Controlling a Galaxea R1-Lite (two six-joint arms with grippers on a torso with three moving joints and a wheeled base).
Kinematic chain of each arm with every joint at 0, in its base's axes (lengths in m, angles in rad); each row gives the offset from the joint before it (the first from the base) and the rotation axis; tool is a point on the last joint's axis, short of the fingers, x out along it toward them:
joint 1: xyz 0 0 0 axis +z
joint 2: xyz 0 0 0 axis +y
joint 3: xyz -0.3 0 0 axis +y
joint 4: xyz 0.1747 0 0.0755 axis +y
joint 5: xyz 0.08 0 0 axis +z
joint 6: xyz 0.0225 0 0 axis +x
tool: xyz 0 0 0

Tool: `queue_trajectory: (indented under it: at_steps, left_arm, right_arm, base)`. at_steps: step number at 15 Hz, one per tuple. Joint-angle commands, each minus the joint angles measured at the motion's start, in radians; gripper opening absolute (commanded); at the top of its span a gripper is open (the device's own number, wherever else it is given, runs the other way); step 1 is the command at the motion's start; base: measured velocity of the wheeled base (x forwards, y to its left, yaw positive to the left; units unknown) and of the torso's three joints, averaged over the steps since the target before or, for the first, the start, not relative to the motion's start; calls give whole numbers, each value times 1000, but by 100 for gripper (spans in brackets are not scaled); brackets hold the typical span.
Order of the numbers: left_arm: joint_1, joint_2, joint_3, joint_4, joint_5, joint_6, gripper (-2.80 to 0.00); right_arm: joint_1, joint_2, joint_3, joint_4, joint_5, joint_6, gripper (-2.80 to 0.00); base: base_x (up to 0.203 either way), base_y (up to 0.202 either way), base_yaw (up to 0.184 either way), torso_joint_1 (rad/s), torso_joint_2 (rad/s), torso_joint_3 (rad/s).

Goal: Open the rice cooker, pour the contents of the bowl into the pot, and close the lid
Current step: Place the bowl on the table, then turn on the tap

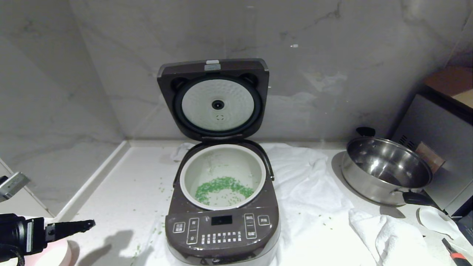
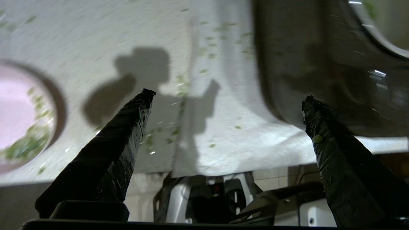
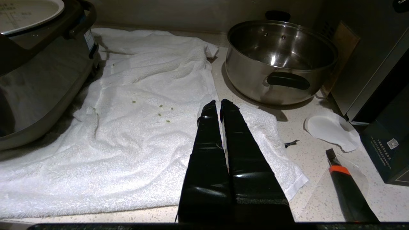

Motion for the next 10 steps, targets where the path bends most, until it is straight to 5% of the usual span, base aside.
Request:
queue_trajectory:
  at_steps: [1,4,7,10]
  left_arm:
    - [-101,-194,20,1,-60,0,-280]
    - [-178,-306,26,-19,-113,-3,-280]
    - [-180,-392,28,-124,-274,-9,-280]
    - [-179,-526,28,-154,-353,-14,-280]
  right_arm:
    - [0,1,0,0,1,-1,-280]
    - [0,1,0,0,1,-1,-280]
    - [0,1,0,0,1,-1,-280]
    - [0,1,0,0,1,-1,-280]
  base:
    - [0,0,0,0,0,0]
    - [0,0,0,0,0,0]
    - [0,0,0,0,0,0]
    - [0,0,0,0,0,0]
